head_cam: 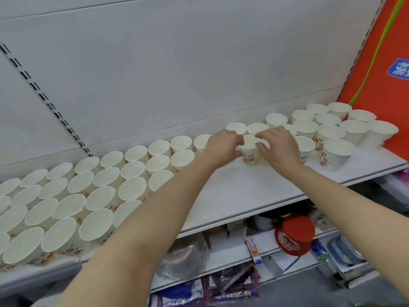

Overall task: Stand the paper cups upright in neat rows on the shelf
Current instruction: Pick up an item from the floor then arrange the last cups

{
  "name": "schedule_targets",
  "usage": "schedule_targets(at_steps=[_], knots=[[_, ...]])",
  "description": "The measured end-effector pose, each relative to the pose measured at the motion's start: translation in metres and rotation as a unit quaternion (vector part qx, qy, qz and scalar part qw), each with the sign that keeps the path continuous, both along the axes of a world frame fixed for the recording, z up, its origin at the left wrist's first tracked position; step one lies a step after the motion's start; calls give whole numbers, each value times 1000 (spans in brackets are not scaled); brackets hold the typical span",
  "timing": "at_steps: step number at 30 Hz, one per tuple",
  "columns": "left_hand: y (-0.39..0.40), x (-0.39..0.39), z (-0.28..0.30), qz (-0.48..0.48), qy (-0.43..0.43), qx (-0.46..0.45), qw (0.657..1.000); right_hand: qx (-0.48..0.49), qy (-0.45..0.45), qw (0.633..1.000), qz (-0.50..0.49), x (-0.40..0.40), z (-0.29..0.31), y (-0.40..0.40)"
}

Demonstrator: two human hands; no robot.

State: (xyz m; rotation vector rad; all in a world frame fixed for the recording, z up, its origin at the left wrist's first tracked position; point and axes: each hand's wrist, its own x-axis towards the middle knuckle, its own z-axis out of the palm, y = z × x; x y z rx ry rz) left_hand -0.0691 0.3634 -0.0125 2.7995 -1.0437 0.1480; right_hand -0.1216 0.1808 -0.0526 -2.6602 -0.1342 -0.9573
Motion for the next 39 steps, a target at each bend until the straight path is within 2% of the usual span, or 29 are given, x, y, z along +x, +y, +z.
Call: schedule_targets(at_steps=[6, 10, 15, 18, 22, 25, 31, 39], knots=[[-38, -10, -14, -1, -24, 19, 1000, -36, 43, 998, -4, -15, -10, -32], [-38, -17, -12, 36, -32, 8, 999, -53, 65, 996, 21, -11, -13, -44], [4, -33, 5, 96, -7, -31, 995, -76, 81, 992, 54, -7, -14, -45], [41, -47, 10, 154, 24, -54, 986, -48, 77, 991, 102, -9, -9, -29], [79, -66, 14, 225, 49, -58, 971, 2, 85, 973, 214, -16, -3, 9], [95, -80, 13, 251, 51, -49, 965, 13, 70, 967, 244, -21, -5, 33], [106, -87, 3, 245, -3, 17, 969, 11, 96, 970, 222, -17, -13, 64], [112, -76, -2, 203, -33, 93, 974, 17, 128, 972, 194, 1, -11, 89]])
